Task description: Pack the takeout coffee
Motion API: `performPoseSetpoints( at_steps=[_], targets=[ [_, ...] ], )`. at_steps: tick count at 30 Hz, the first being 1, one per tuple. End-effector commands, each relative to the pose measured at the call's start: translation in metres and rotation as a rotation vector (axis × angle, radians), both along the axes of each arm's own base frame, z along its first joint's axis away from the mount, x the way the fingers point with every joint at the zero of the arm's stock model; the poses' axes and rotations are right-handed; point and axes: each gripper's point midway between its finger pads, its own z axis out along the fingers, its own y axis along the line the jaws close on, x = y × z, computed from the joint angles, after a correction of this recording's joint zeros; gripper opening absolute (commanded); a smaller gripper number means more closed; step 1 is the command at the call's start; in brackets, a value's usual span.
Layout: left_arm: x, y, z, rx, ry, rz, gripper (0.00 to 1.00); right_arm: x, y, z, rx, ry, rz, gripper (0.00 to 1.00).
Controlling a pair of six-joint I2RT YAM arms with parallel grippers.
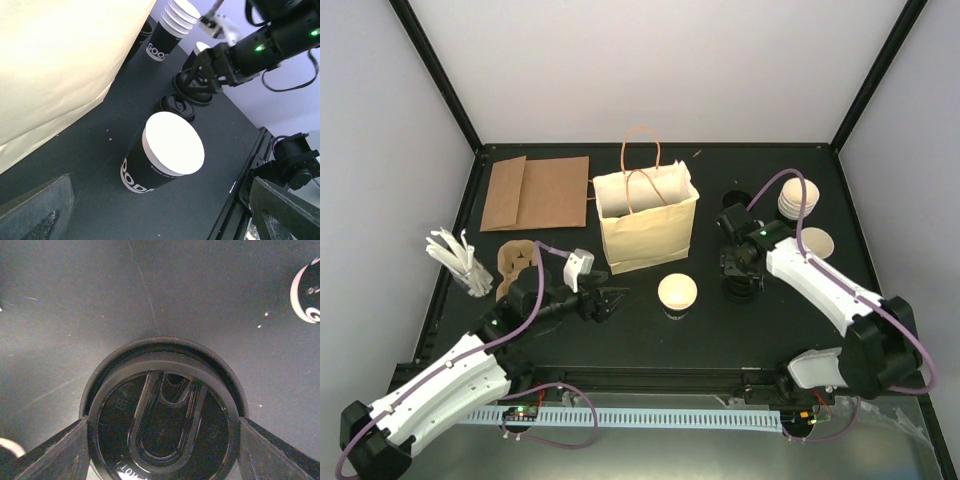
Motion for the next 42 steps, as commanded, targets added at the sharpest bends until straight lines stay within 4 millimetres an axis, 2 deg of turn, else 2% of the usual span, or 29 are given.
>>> performPoseSetpoints(
  at_steps=[1,4,11,29,35,42],
  targets=[
    [0.002,-0.004,0.006,-0.032,0.004,-0.007,0.99,-0.004,0.003,0.025,0.027,-0.046,0.047,0.76],
    [0.001,-0.005,0.006,-0.04,0.019,-0.011,0.99,-0.008,0.006,0.03,0.053,-0.052,0.073,0.76],
    [0.001,-0.01,-0.001,-0.046,0.086,-0.021,0.99,-0.019,0.037,0.056,0.173,-0.149,0.221,0.76],
    [0.006,-0.013,-0.01,-0.088,0.185,0.014,0.99,-0.069,0.107,0.106,0.456,-0.373,0.502,0.72],
    [0.007,-0.026,-0.004,-0.122,0.212,-0.033,0.99,-0.083,0.134,0.105,0.485,-0.384,0.606,0.72],
    [0.014,-0.036,-0.006,-0.128,0.251,-0.043,0.99,-0.076,0.145,0.08,0.425,-0.34,0.604,0.71]
  ],
)
